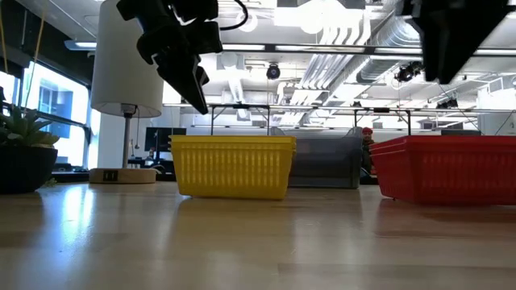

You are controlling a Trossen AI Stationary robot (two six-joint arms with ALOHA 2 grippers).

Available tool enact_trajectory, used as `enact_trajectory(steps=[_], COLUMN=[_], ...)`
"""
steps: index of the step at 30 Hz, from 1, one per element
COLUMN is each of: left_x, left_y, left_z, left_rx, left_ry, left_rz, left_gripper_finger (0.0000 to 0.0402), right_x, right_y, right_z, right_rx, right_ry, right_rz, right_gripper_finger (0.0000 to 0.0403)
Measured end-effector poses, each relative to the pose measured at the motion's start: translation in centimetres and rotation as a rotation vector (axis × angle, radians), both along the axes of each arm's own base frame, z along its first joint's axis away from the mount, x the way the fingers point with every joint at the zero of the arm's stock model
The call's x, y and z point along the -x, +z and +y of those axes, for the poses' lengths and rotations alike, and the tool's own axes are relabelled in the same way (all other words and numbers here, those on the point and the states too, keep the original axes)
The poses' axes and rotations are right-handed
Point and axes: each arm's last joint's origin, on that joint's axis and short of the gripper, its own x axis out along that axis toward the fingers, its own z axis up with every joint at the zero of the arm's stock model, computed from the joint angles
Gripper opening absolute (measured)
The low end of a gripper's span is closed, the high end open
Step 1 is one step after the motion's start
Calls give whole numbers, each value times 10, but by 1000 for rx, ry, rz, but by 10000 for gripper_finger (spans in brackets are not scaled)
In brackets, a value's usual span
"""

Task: Stack baskets by color
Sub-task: Move the stacked black bin to the top center of the table

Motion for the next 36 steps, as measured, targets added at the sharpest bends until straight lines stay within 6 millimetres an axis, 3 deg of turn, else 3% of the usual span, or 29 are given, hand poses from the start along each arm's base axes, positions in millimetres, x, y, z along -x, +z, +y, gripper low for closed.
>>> enact_trajectory(steps=[8,21,36], left_x=[5,12,29], left_y=[-3,-8,-43], left_z=[-2,-4,-7], left_rx=[13,3,51], left_ry=[-9,-74,-45], left_rz=[60,136,240], left_gripper_finger=[111,111,111], right_x=[-18,-40,-2], right_y=[19,35,55], right_z=[-37,-140,-260], right_rx=[139,256,281], right_ry=[-26,-210,-611], right_rz=[-73,-61,-75], right_gripper_finger=[126,126,126])
